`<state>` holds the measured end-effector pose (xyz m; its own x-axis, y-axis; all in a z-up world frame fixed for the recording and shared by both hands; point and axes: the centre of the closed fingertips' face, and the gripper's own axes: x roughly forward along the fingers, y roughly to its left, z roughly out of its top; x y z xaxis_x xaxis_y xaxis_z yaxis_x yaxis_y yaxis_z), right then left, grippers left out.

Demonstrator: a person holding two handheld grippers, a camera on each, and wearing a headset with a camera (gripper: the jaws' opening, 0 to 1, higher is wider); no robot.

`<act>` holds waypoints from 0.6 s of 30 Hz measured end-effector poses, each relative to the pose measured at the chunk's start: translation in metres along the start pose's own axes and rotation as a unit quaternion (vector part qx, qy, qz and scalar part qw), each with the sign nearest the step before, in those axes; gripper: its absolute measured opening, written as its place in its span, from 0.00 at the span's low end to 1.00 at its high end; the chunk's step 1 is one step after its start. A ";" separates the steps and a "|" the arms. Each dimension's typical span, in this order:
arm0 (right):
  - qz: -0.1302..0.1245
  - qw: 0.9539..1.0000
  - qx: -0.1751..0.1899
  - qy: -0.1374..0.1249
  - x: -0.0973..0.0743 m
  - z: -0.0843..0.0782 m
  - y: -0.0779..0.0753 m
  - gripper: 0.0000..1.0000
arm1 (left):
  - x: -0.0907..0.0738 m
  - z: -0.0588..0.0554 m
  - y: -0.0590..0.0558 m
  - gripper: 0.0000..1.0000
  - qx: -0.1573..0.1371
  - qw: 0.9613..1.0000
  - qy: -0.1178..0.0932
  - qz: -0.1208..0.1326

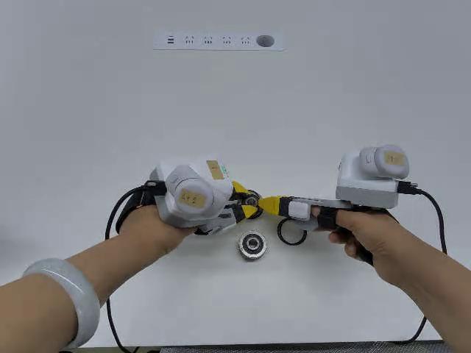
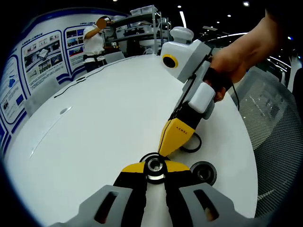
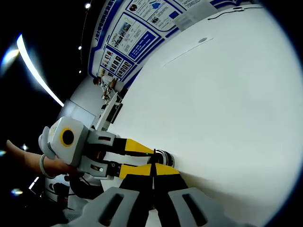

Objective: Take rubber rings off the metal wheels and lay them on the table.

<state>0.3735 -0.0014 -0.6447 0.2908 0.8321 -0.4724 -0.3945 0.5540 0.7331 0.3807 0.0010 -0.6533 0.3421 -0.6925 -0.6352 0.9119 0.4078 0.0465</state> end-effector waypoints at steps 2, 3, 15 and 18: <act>-0.002 1.000 0.000 0.000 0.000 0.000 -0.001 0.02 | 0.000 0.000 0.000 0.14 -0.001 1.000 -0.001 0.000; -0.002 1.000 0.001 -0.001 0.000 0.000 -0.002 0.02 | 0.000 0.000 0.000 0.14 -0.003 1.000 -0.002 0.001; -0.007 1.000 -0.001 0.000 -0.002 0.001 -0.005 0.02 | -0.005 0.001 -0.004 0.20 0.011 1.000 -0.007 0.000; -0.006 1.000 -0.001 0.000 -0.002 0.001 -0.004 0.02 | -0.008 0.003 -0.002 0.21 0.015 1.000 -0.013 0.004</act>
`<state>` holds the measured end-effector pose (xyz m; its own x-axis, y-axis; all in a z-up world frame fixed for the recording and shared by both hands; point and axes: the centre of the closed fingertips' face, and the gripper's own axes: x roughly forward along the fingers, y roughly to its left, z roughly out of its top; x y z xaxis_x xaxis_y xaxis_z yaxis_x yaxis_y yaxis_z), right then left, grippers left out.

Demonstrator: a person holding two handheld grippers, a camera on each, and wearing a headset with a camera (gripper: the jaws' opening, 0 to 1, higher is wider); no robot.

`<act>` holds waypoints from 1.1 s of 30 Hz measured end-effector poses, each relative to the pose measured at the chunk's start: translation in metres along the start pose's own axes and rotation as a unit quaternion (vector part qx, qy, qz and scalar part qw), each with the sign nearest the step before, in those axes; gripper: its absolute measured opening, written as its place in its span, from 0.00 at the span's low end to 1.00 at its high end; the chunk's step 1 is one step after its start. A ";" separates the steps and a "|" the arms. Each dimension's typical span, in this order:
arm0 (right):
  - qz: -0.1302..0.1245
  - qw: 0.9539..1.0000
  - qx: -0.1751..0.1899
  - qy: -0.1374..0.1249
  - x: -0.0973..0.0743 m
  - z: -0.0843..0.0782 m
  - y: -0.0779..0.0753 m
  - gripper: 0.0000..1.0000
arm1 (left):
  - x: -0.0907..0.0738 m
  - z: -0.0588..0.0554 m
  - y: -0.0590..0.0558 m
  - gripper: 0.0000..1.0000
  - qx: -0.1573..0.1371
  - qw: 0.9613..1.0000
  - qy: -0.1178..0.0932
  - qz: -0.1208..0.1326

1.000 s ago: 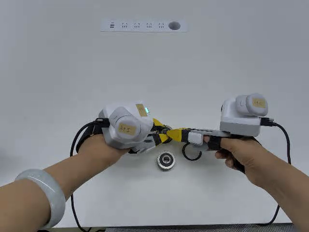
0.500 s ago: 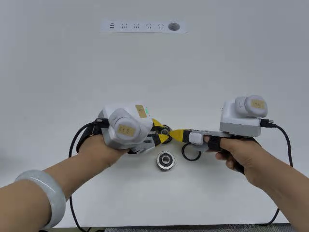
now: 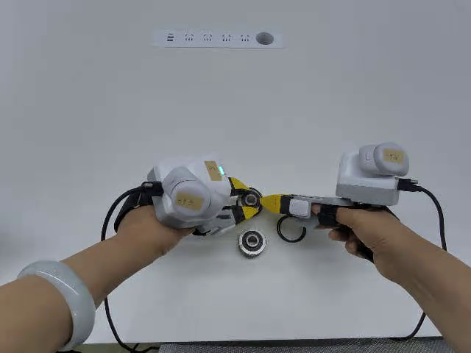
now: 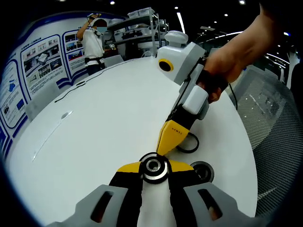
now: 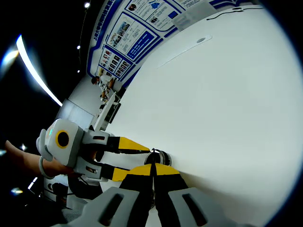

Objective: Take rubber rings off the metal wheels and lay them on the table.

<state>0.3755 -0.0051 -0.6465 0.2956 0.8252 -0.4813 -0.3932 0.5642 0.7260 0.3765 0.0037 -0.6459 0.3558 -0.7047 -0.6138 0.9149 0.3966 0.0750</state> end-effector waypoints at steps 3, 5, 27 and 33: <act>0.000 1.000 0.001 0.000 0.000 0.000 0.000 0.02 | -0.002 -0.003 0.001 0.23 0.001 1.000 0.004 0.002; 0.001 1.000 0.001 -0.001 0.000 0.000 0.001 0.02 | -0.003 -0.004 0.002 0.26 -0.002 1.000 0.003 0.003; 0.022 1.000 0.006 -0.018 -0.006 -0.001 0.021 0.02 | -0.013 -0.020 0.009 0.42 -0.021 1.000 0.004 0.020; 0.030 0.999 0.011 -0.027 -0.013 0.000 0.029 0.02 | -0.015 -0.020 0.007 0.44 -0.024 1.000 0.001 0.019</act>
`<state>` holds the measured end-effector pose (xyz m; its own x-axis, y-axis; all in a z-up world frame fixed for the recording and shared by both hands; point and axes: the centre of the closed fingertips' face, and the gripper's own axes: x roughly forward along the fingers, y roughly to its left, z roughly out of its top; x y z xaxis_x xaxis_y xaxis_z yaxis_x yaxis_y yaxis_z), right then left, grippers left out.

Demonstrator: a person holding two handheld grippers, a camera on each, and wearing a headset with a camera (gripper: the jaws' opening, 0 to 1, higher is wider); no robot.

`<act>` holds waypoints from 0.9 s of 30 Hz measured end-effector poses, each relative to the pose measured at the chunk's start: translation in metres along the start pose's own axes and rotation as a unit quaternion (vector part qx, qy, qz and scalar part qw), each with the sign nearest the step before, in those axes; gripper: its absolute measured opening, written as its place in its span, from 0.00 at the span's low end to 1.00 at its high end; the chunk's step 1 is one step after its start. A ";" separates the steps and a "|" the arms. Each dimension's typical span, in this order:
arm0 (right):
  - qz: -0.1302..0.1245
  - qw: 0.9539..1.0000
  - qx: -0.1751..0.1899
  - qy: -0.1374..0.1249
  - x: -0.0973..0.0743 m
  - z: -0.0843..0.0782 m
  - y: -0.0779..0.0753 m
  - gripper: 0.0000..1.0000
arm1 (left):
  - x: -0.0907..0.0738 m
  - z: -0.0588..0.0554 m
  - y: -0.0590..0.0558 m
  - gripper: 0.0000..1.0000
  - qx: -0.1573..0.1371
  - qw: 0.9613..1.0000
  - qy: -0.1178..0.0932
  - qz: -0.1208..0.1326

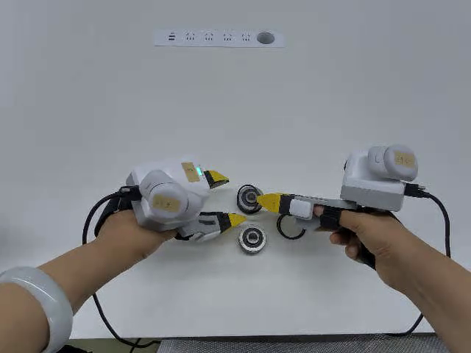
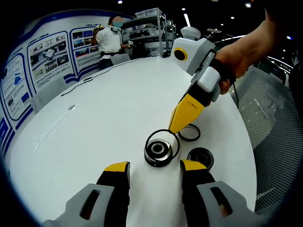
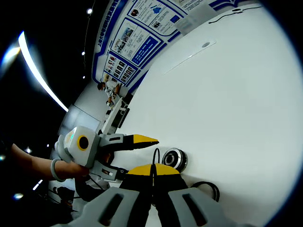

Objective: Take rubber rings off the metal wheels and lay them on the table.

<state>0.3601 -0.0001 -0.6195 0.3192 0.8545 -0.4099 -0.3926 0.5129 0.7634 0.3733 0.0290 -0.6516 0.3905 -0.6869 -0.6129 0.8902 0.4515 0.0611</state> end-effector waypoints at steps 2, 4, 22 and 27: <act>0.002 1.000 0.002 -0.005 -0.004 0.000 0.002 0.02 | -0.002 -0.001 0.000 0.44 -0.004 1.000 0.000 0.000; 0.002 1.000 0.004 -0.010 -0.010 0.000 0.003 0.02 | -0.003 -0.004 0.001 0.45 -0.004 1.000 0.003 0.002; -0.028 0.999 0.029 -0.024 -0.042 -0.012 -0.017 0.02 | -0.007 -0.004 -0.002 0.45 -0.009 1.000 0.004 0.003; -0.047 0.998 0.043 -0.019 -0.046 -0.020 -0.032 0.02 | -0.008 -0.005 -0.001 0.44 -0.011 1.000 0.006 0.004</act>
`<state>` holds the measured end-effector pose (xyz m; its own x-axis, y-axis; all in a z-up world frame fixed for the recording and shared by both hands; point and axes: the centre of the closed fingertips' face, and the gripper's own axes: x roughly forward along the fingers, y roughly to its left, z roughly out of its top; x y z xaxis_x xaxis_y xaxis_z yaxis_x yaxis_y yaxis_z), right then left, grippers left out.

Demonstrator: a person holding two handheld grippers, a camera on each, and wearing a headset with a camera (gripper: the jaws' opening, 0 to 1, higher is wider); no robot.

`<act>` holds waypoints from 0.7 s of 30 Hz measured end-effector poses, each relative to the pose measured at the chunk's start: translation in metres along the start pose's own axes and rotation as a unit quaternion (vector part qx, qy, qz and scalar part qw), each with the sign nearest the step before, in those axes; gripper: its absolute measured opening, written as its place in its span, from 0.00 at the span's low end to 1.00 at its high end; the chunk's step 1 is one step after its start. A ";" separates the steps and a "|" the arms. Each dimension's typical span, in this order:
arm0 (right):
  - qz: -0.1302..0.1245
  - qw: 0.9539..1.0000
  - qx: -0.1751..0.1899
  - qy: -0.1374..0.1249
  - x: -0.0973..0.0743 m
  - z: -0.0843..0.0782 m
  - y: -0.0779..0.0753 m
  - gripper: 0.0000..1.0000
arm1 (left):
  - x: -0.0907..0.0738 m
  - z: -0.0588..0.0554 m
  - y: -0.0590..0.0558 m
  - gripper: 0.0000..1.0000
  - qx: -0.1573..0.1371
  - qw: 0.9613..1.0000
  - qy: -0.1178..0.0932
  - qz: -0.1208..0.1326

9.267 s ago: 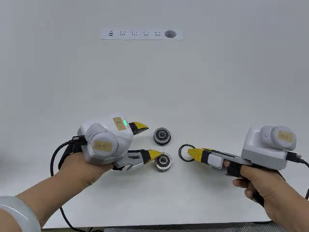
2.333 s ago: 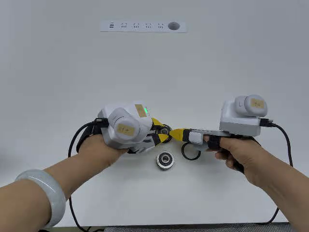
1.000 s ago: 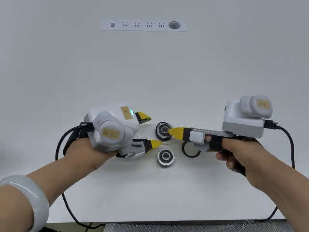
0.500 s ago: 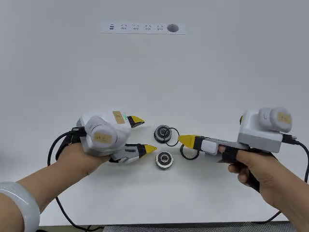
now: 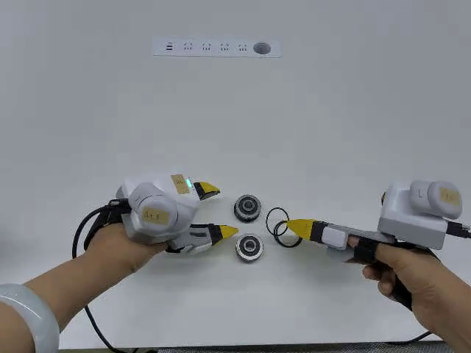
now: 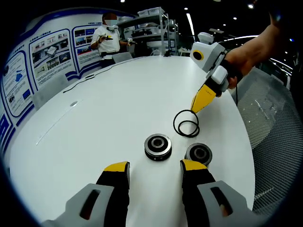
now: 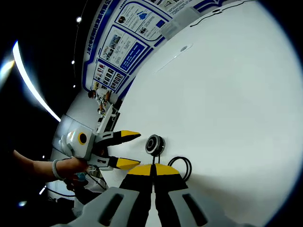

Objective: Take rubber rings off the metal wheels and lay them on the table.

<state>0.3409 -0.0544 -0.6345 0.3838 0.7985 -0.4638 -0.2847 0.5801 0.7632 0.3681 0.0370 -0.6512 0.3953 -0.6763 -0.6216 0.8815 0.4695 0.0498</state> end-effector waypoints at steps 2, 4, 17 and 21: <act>-0.005 1.000 0.009 0.000 -0.001 -0.002 -0.004 0.02 | 0.000 0.000 -0.001 0.43 0.000 1.000 0.001 0.000; -0.009 1.000 0.016 -0.002 -0.002 -0.004 -0.007 0.02 | 0.000 -0.001 -0.001 0.43 0.000 1.000 0.001 0.000; -0.043 0.999 0.014 0.009 -0.005 -0.013 -0.021 0.02 | -0.001 -0.002 0.000 0.43 -0.003 1.000 0.004 0.000; -0.048 0.999 -0.005 0.015 -0.005 -0.013 -0.020 0.04 | -0.001 0.000 0.001 0.43 -0.009 1.000 -0.002 0.002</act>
<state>0.3333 -0.0680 -0.6535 0.3832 0.7429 -0.5488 -0.2555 0.6563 0.7099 0.3689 0.0379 -0.6508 0.3992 -0.6767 -0.6186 0.8755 0.4818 0.0378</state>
